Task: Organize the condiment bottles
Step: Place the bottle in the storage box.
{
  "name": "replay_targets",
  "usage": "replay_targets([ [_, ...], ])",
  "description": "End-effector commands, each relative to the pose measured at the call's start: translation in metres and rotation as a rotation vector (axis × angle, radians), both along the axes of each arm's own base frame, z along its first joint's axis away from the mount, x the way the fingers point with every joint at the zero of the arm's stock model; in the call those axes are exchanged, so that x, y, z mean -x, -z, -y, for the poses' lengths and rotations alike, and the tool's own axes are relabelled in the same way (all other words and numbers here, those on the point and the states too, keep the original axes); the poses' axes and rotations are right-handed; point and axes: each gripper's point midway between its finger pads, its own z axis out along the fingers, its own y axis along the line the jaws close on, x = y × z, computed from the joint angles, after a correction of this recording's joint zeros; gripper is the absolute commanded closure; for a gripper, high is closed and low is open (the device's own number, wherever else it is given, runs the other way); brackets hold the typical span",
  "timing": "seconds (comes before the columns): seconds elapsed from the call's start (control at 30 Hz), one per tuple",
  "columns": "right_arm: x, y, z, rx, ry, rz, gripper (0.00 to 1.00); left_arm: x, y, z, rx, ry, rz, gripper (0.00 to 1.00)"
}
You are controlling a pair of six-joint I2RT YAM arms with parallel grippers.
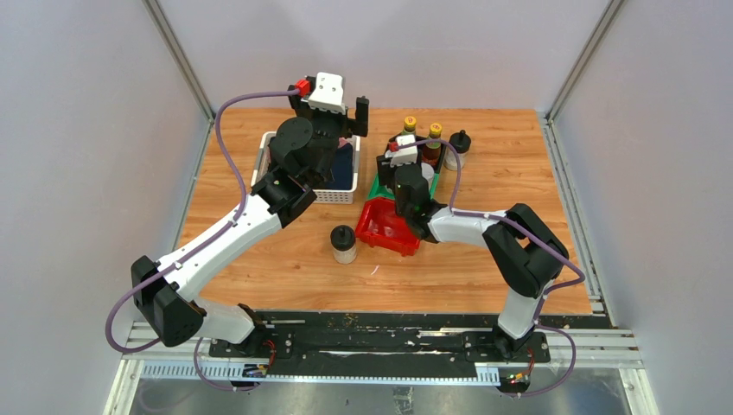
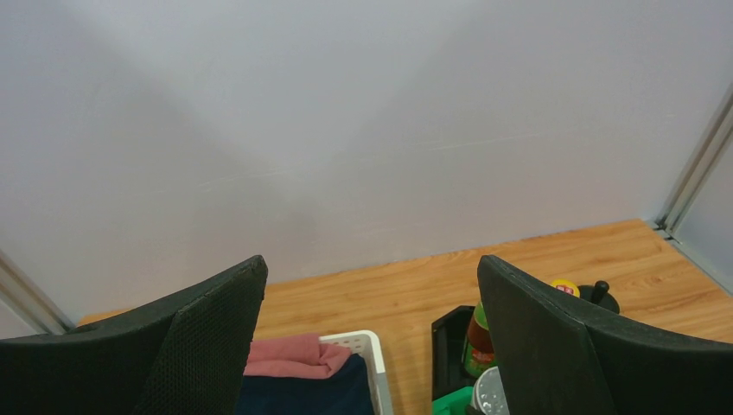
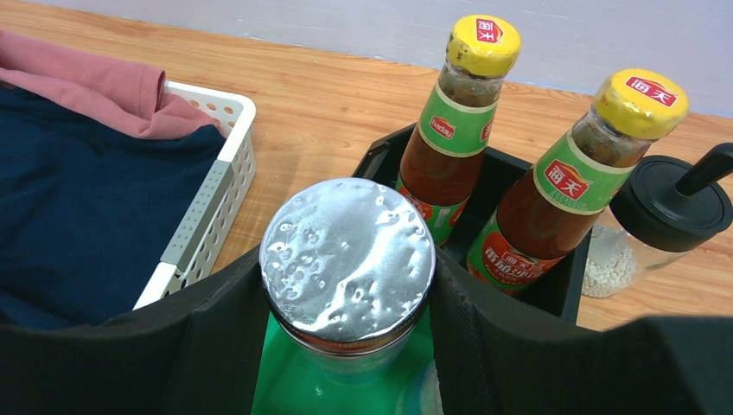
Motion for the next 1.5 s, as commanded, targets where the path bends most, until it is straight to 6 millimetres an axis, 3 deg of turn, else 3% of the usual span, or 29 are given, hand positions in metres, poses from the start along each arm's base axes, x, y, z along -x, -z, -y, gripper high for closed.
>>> replay_targets([
  [0.0,0.001,-0.014,-0.003,-0.016,0.023,0.024,0.46,0.001,-0.005,0.006,0.016,0.014,0.006,0.02],
  [0.7,0.001,-0.032,-0.003,0.002,0.031,0.052,0.45,0.002,-0.005,0.006,0.021,0.020,0.005,0.02],
  [1.13,-0.002,-0.030,-0.004,0.022,0.039,0.041,0.31,0.001,-0.003,0.008,0.019,0.025,0.002,0.02],
  [1.47,-0.003,-0.032,-0.004,0.023,0.039,0.044,0.28,0.001,-0.002,0.008,0.017,0.025,0.001,0.02],
])
